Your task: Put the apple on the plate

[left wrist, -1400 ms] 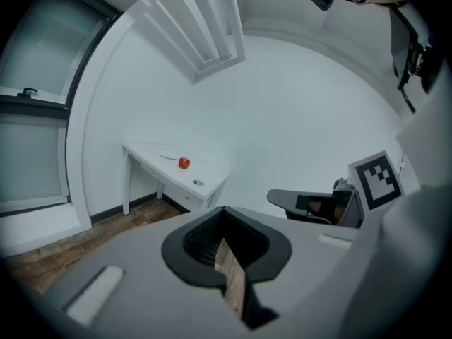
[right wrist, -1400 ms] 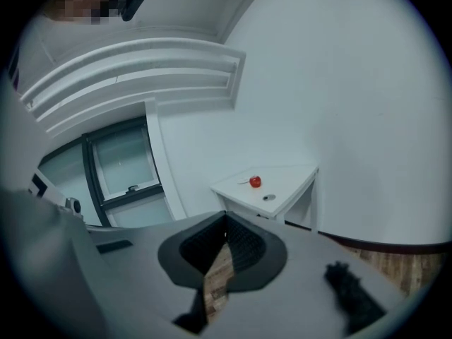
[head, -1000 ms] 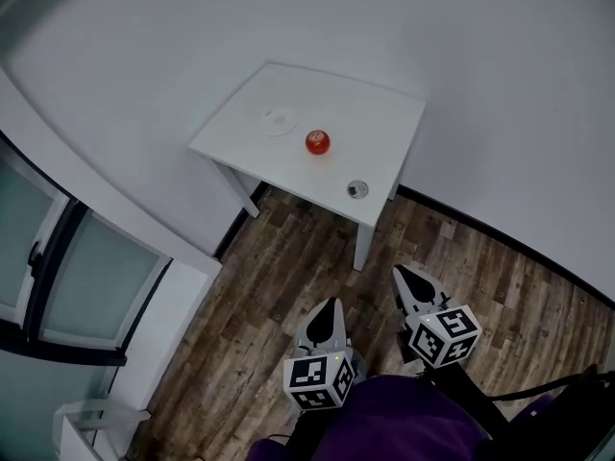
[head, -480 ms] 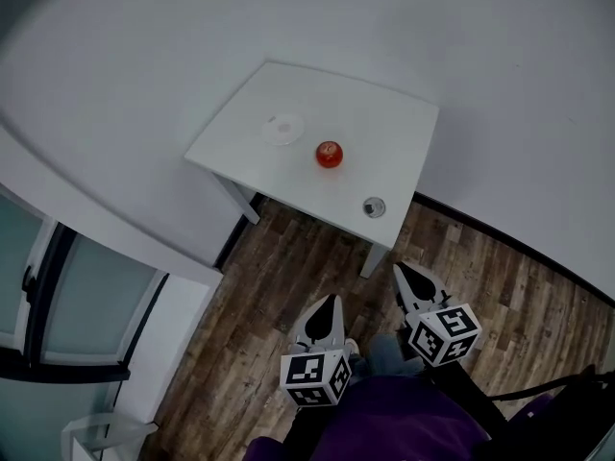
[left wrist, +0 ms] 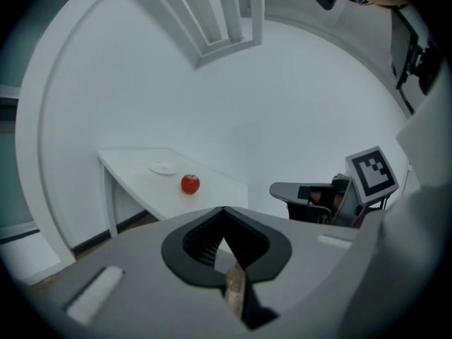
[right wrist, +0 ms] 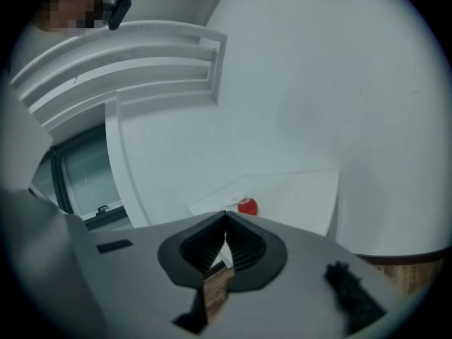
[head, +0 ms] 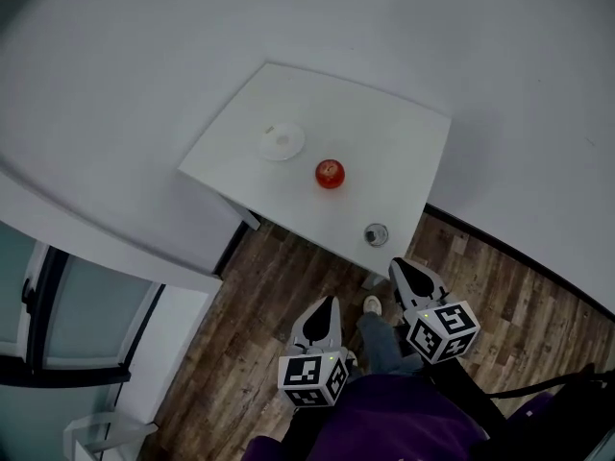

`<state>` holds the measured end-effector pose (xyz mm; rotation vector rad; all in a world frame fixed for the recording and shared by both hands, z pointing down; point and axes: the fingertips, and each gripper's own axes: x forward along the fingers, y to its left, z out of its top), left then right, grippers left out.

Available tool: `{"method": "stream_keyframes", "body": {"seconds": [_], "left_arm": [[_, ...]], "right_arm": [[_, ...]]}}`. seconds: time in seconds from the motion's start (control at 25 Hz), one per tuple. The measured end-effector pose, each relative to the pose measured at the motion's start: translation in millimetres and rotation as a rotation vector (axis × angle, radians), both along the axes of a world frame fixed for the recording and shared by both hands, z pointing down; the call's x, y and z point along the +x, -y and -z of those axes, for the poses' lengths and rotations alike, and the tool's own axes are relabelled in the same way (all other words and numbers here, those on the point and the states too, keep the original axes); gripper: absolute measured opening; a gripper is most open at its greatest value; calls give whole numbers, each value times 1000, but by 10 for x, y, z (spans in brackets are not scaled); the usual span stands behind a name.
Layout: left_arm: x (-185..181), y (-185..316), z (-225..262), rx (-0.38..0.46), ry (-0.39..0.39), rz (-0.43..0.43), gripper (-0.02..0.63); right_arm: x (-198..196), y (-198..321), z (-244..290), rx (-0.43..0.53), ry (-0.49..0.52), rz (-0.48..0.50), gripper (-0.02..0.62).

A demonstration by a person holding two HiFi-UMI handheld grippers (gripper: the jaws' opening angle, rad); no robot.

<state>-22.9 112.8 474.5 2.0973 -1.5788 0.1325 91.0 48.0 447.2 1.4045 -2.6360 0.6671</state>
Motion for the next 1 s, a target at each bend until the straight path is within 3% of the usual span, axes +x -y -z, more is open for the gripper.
{"method": "stream_keyframes", "body": {"seconds": [0.12, 0.4, 0.64, 0.8, 1.0], "left_arm": [[49, 402, 125, 76, 28, 0, 6], [176, 1239, 202, 118, 41, 22, 6], [238, 1604, 279, 153, 84, 59, 8], [229, 1793, 417, 229, 81, 92, 15], [194, 2045, 385, 228, 81, 73, 89]], "right_arm": [[54, 404, 20, 5, 11, 11, 11], [264, 1179, 143, 31, 10, 21, 11], [435, 1500, 37, -8, 1, 22, 11], [422, 1683, -19, -29, 5, 30, 11], [327, 1870, -37, -42, 7, 30, 11]]}}
